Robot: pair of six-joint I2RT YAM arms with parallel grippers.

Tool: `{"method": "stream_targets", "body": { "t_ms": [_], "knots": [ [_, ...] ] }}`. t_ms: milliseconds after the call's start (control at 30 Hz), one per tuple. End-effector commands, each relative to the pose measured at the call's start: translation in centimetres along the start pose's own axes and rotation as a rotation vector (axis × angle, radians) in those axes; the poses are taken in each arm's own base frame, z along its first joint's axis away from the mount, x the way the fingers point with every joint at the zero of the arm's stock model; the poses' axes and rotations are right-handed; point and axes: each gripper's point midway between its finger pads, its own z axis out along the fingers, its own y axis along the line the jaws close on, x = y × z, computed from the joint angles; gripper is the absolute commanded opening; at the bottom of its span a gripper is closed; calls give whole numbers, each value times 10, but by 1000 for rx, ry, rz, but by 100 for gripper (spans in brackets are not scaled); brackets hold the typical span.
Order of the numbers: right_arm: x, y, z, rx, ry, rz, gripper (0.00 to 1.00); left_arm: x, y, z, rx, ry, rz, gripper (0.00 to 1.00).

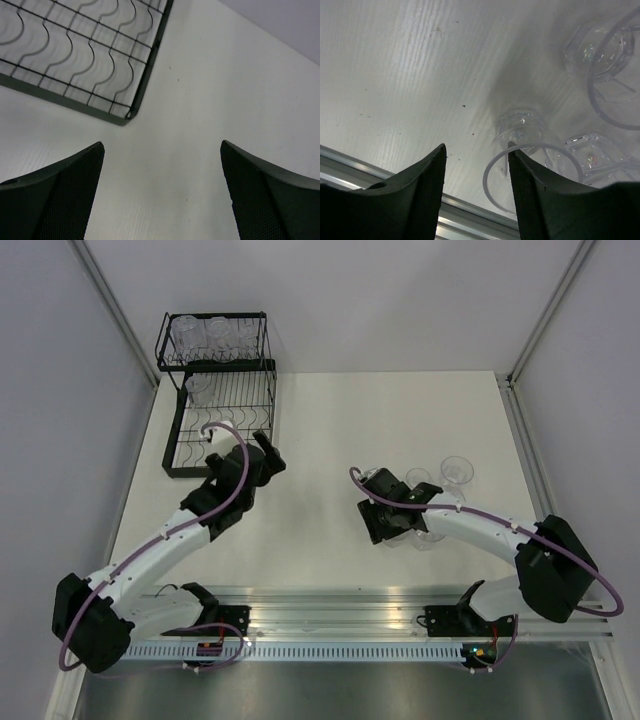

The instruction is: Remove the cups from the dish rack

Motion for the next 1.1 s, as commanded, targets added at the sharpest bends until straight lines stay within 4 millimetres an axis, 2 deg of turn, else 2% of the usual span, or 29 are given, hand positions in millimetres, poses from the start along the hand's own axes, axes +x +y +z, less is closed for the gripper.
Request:
{"method": "stream_targets", "body": {
  "t_ms": [0,33,67,100,167,200,267,300,333,400,433,467,500,567,600,633,800,900,1067],
  "knots": [
    [-35,29,-22,-134,-131,-26,60,-61,-5,14,2,-117,-35,100],
    [-41,33,-27,-158,-157,-28,65,-84,-12,15,11,-161,-58,100],
    [-42,39,-31,-191,-163,-30,69,-102,-8,23,-12,-199,-59,100],
    [-45,43,-36,-212,-178,-37,79,-124,-18,30,-16,-231,-58,100],
    [-52,51,-46,-260,-213,-43,89,-151,-18,46,-56,-270,-4,100],
    [-55,54,-53,-279,-236,-46,98,-169,-28,61,-74,-291,11,100],
    [-58,59,-58,-310,-254,-49,98,-191,-28,76,-109,-311,73,100],
    [-58,60,-59,-319,-257,-47,98,-212,-39,79,-102,-339,78,100],
    [-60,61,-61,-328,-270,-45,98,-207,-40,100,-120,-315,115,100],
    [-56,61,-59,-332,-265,-44,98,-215,-36,117,-154,-305,180,100],
    [-56,62,-58,-334,-268,-41,98,-236,-45,116,-152,-342,180,100],
    [-55,61,-57,-336,-269,-42,98,-228,-37,137,-193,-313,237,100],
    [-50,60,-55,-336,-263,-39,98,-245,-41,136,-206,-341,244,100],
    [-48,61,-53,-343,-262,-34,98,-250,-33,151,-246,-332,294,100],
    [-44,61,-51,-345,-253,-33,98,-241,-27,171,-266,-305,322,100],
    [-44,61,-51,-349,-257,-28,98,-254,-23,173,-278,-318,325,100],
    [-41,61,-51,-355,-259,-28,98,-257,-12,206,-288,-300,374,100],
    [-40,60,-50,-350,-254,-32,98,-264,-7,216,-280,-304,387,100],
    [-38,57,-48,-332,-240,-33,98,-260,5,240,-257,-288,425,100]
  ]
}}
